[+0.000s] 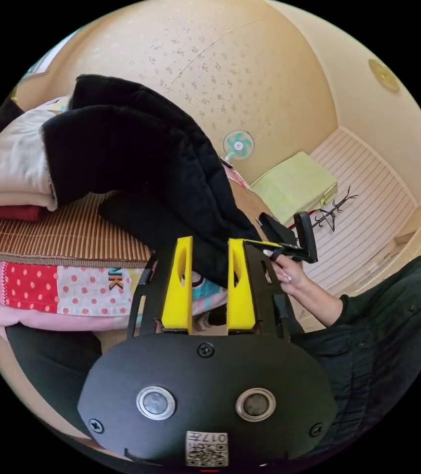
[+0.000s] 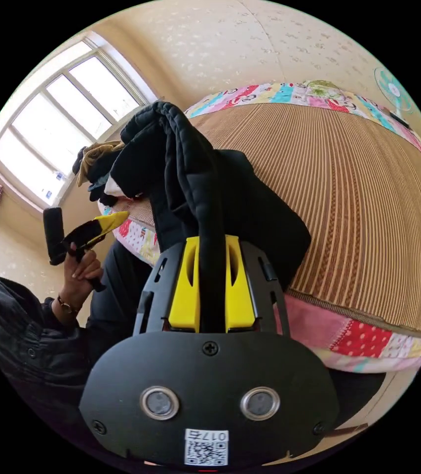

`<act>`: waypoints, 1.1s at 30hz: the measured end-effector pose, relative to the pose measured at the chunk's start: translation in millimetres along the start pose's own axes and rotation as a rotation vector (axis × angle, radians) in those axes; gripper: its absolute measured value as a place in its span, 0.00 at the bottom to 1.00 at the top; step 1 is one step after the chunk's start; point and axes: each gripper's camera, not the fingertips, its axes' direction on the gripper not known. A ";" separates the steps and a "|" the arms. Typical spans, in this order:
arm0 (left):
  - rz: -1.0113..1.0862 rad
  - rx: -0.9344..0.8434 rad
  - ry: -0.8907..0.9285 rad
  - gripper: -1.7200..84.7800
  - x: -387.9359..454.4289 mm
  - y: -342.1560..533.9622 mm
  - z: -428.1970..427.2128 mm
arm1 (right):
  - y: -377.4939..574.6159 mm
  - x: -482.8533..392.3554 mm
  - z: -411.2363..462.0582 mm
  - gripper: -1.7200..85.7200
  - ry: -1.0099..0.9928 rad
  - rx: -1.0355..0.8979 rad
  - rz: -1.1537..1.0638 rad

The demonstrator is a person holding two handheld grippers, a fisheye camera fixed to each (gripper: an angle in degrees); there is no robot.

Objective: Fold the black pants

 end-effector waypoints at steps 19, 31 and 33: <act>-0.114 -0.105 0.113 0.18 -6.4 -80.1 52.7 | -104.5 -113.7 -0.8 0.18 0.059 -0.123 -0.432; -0.387 0.018 0.135 0.16 -83.5 -56.7 -14.9 | -50.0 -160.6 -6.9 0.22 -0.094 -0.224 -0.656; -0.424 0.064 0.146 0.16 -84.7 -58.3 -20.8 | -25.7 -175.8 -11.7 0.21 0.047 -0.163 -0.805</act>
